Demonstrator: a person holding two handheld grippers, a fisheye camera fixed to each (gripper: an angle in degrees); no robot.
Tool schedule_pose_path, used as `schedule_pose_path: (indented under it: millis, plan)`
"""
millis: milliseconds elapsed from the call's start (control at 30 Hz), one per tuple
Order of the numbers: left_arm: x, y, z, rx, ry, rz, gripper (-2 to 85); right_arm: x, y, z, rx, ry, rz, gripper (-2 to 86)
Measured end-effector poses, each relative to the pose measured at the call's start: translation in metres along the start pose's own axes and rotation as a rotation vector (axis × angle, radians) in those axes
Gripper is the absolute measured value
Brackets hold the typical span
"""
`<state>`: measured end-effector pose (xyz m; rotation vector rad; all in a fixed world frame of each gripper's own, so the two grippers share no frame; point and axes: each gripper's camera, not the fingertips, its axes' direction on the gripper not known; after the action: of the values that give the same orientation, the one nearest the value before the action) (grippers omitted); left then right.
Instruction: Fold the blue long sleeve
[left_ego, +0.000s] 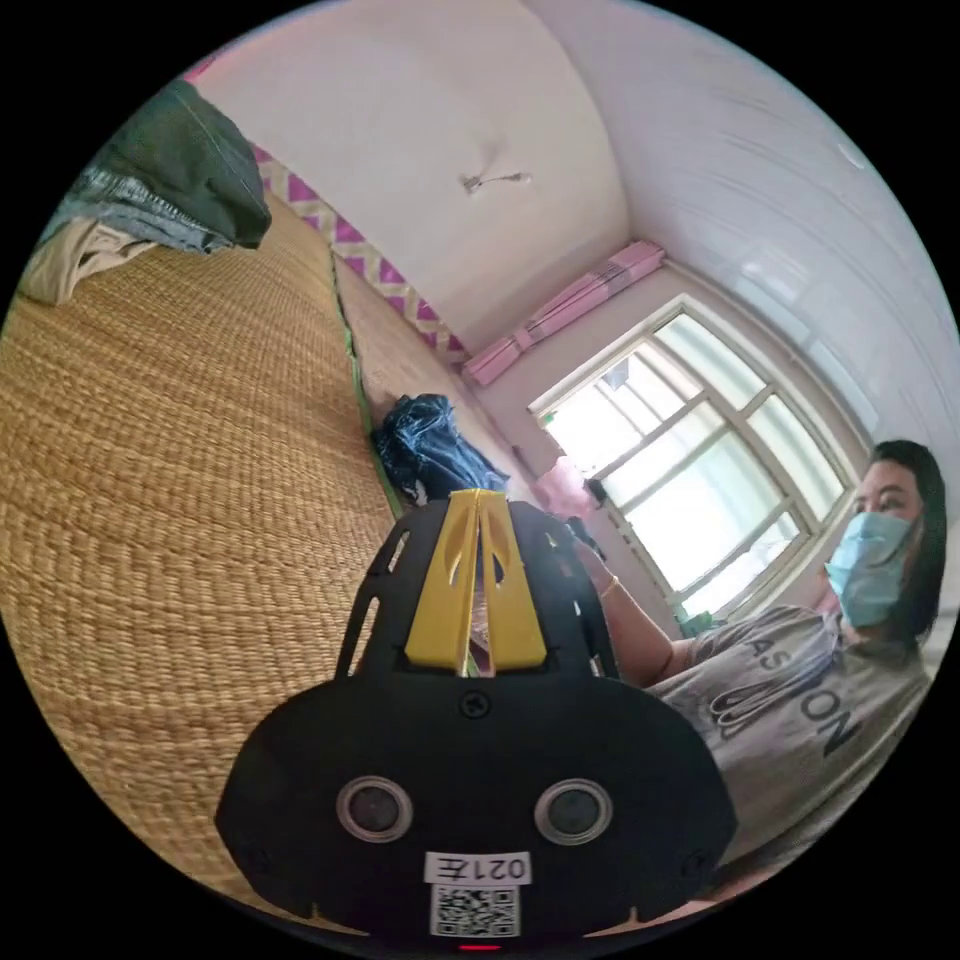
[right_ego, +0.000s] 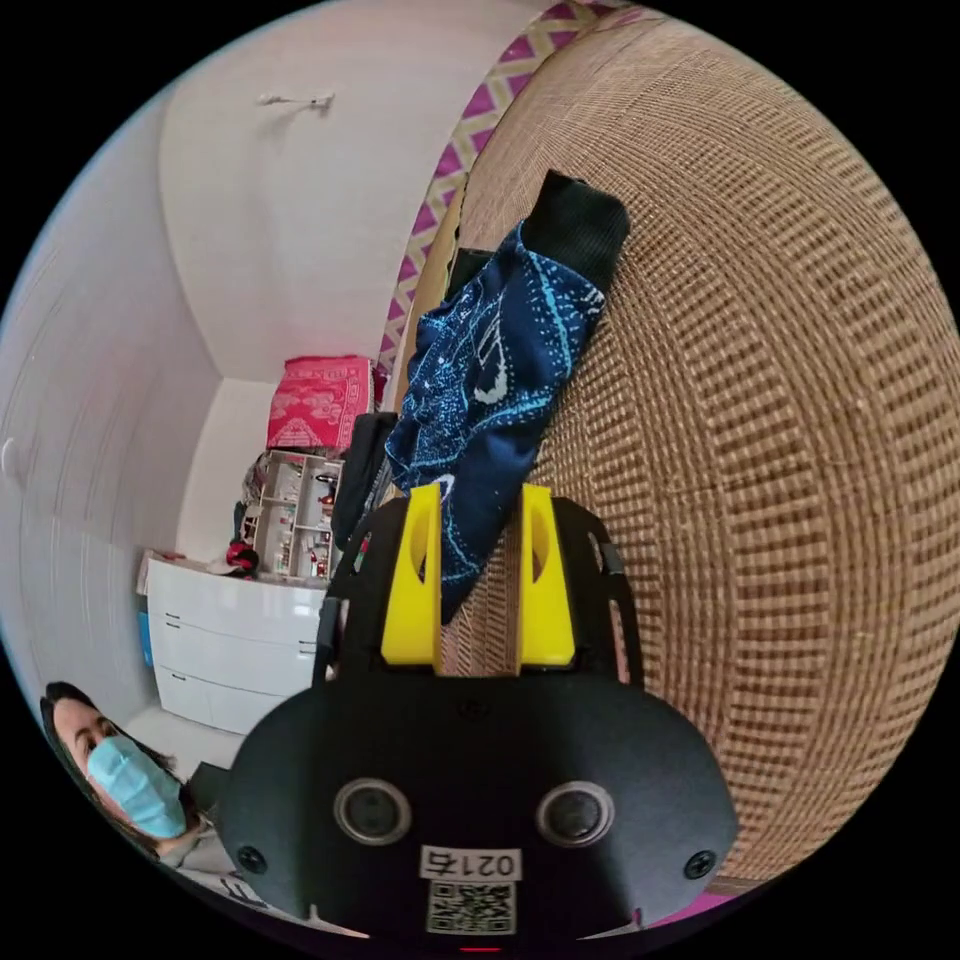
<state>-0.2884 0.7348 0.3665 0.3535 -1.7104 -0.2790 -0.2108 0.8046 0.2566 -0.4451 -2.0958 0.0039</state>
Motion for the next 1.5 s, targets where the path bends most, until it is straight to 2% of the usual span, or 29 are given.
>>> schedule_pose_path:
  millis: [100,133,233,400,567,733,900,1000,1067,1167,1233,1300,1367,1400,1467,1500]
  plan:
    - [0.003,0.009,-0.009,0.04,0.094,0.041,-0.9,0.008,-0.026,0.015,0.027,0.031,0.048,9.9]
    - [0.008,0.011,-0.009,0.038,0.044,0.037,-0.9,0.012,-0.037,0.019,0.029,0.041,0.066,9.0]
    - [0.015,0.011,-0.003,-0.001,0.049,0.044,-0.9,0.015,-0.073,0.02,-0.014,0.049,0.082,7.0]
    - [0.023,0.011,0.002,-0.042,0.035,0.034,-0.9,-0.037,-0.165,-0.024,-0.084,0.155,-0.125,6.0]
    - [0.028,0.011,0.002,-0.047,0.008,0.018,-0.9,-0.057,-0.324,-0.085,-0.299,0.472,-0.235,6.0]
    - [0.037,0.01,0.003,-0.049,-0.06,0.005,-0.9,-0.063,-0.439,-0.159,-0.381,0.721,-0.262,6.0]
    - [0.05,0.011,0.001,-0.044,-0.112,0.019,-0.9,-0.077,-0.513,-0.237,-0.292,1.048,-0.217,6.1]
    - [0.052,0.01,0.001,-0.049,-0.116,0.006,-0.9,-0.084,-0.539,-0.283,-0.155,1.239,-0.141,6.6]
    - [0.054,0.01,0.001,-0.052,-0.125,0.001,-0.9,-0.092,-0.543,-0.311,0.025,1.423,-0.081,6.7]
    - [0.057,0.01,0.0,-0.055,-0.128,-0.006,-0.9,-0.114,-0.526,-0.308,0.144,1.643,-0.121,7.1]
    - [0.06,0.01,-0.002,-0.054,-0.128,-0.009,-0.9,-0.14,-0.507,-0.296,0.213,1.633,-0.218,6.5]
    - [0.063,0.011,-0.004,-0.054,-0.124,-0.007,-0.9,-0.177,-0.477,-0.274,0.25,1.533,-0.358,4.8]
    - [0.066,0.011,-0.007,-0.051,-0.12,-0.007,-0.9,-0.236,-0.418,-0.237,0.239,1.275,-0.579,1.2]
    - [0.068,0.012,-0.009,-0.048,-0.116,-0.004,-0.9,-0.251,-0.399,-0.229,0.233,1.205,-0.626,0.3]
    - [0.07,0.013,-0.012,-0.041,-0.109,-0.005,-0.9,-0.304,-0.318,-0.201,0.227,0.877,-0.776,-0.5]
    - [0.072,0.013,-0.014,-0.038,-0.104,-0.003,-0.9,-0.313,-0.301,-0.196,0.21,0.786,-0.792,-0.6]
